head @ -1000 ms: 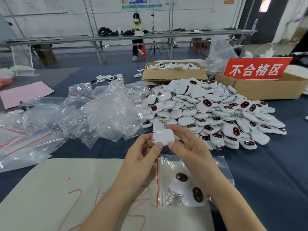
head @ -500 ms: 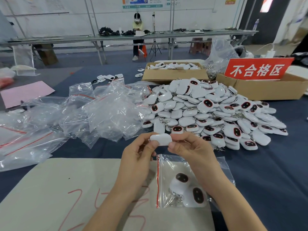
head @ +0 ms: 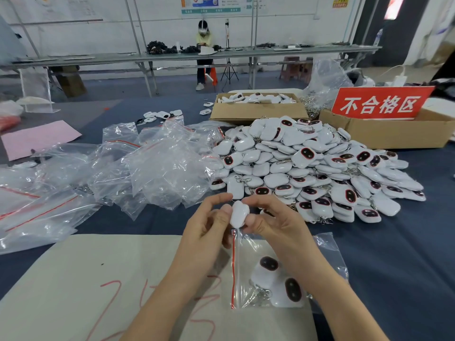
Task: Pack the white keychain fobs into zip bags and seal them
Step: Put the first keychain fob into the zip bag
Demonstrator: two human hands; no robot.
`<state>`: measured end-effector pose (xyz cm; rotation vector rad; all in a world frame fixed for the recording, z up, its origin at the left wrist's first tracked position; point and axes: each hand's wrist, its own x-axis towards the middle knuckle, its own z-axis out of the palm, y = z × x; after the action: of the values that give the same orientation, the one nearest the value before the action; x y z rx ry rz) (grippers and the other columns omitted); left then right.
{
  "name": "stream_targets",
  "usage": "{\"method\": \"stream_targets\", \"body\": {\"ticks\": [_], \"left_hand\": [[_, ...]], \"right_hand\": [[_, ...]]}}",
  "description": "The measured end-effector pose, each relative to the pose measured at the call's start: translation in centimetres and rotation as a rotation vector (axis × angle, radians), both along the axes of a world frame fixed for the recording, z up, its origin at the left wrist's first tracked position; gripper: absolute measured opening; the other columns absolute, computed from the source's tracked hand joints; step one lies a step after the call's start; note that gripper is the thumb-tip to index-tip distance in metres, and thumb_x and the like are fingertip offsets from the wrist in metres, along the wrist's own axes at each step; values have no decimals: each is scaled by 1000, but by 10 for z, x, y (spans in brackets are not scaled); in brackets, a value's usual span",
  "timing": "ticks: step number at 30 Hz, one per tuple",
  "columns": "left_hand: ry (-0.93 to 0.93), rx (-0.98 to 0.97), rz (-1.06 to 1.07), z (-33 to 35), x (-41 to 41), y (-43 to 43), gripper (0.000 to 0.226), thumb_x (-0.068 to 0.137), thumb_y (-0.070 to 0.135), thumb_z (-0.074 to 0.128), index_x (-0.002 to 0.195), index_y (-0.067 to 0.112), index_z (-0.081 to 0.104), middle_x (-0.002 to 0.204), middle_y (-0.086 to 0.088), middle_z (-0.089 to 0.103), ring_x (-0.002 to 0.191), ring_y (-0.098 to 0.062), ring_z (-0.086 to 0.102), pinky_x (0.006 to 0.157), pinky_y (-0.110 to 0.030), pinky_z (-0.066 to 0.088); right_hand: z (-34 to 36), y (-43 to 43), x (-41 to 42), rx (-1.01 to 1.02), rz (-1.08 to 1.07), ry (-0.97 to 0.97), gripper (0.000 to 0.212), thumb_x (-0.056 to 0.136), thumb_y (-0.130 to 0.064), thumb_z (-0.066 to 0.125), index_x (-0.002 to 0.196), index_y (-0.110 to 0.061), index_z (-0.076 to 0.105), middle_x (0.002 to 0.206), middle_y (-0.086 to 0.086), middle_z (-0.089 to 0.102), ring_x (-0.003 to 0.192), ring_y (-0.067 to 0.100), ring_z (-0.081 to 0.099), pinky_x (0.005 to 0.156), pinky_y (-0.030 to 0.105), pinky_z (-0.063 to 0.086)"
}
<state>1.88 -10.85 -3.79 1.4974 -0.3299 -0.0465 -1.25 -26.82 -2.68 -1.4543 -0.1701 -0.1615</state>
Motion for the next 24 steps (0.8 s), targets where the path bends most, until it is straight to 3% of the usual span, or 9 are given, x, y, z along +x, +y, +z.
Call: {"method": "stream_targets", "body": {"ticks": [5, 10, 15, 24], "left_hand": [[-9, -60, -85, 7, -6, -1, 25, 95, 42, 60, 107, 25, 74, 90, -4, 73, 73, -14, 64, 59, -27, 54], [6, -62, -104, 10, -9, -2, 30, 91, 46, 60, 107, 25, 75, 95, -3, 74, 75, -13, 65, 54, -27, 54], [21, -65, -99, 10, -8, -2, 29, 95, 42, 57, 107, 24, 75, 95, -3, 73, 75, -13, 65, 54, -27, 54], [5, -118, -91, 11, -11, -3, 26, 93, 42, 61, 108, 28, 77, 98, -5, 75, 74, -14, 66, 55, -27, 55]], "right_hand": [[0, -3, 0, 22, -86, -40, 20, 81, -26, 72, 100, -20, 67, 100, -2, 76, 90, 18, 73, 82, 27, 58], [2, -2, -2, 29, -95, -56, 13, 83, -26, 71, 96, -25, 69, 93, 6, 77, 88, 17, 74, 81, 22, 55], [4, 0, -2, 94, -97, -53, 15, 80, -19, 71, 94, -16, 67, 91, 13, 77, 86, 22, 74, 82, 25, 57], [5, 0, -5, 40, -123, -68, 17, 84, -20, 70, 100, -14, 69, 97, 9, 77, 96, 24, 73, 90, 29, 57]]}}
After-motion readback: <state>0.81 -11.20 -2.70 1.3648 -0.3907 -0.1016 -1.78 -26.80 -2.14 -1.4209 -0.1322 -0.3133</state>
